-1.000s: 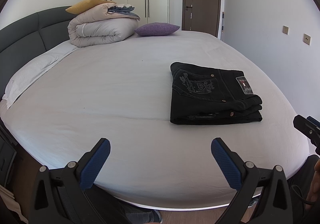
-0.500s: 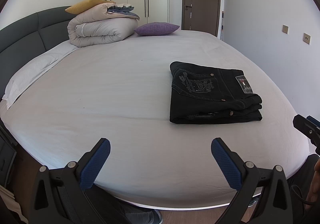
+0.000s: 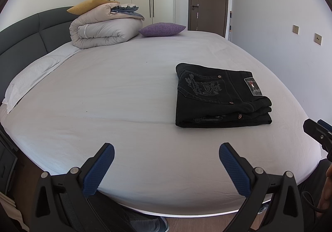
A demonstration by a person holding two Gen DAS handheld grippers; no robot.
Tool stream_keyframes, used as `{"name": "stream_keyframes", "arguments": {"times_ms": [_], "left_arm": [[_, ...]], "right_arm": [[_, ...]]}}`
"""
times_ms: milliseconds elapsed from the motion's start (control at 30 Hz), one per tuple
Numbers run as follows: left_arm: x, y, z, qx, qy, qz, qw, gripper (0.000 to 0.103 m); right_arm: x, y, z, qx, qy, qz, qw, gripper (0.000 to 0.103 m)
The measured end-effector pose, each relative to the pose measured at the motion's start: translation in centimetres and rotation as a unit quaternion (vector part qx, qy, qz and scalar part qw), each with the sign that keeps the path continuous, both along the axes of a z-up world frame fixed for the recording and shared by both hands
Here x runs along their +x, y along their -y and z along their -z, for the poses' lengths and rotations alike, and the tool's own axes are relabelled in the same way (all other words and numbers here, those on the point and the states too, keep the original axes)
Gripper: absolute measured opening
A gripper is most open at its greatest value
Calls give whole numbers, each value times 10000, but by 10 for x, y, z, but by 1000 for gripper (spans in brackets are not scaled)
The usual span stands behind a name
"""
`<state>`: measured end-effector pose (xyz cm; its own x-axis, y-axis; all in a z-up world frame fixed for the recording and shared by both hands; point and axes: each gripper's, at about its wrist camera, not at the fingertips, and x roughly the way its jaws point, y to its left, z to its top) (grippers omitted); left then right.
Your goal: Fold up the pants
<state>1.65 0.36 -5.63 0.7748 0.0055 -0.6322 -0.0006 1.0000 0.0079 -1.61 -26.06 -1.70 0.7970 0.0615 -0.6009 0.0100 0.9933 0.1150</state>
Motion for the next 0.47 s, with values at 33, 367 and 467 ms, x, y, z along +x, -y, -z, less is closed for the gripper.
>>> {"name": "stream_keyframes", "arguments": {"times_ms": [33, 367, 467], "left_arm": [[0, -1, -1, -5, 3, 1, 10000, 103], [-2, -1, 7, 37, 2, -58, 10000, 103], [-2, -4, 7, 79, 7, -72, 9999, 103]], "right_arm": [[0, 0, 1, 4, -5, -12, 10000, 103], [4, 5, 4, 18, -52, -68, 10000, 103], [6, 8, 5, 33, -75, -76, 9999, 103]]}}
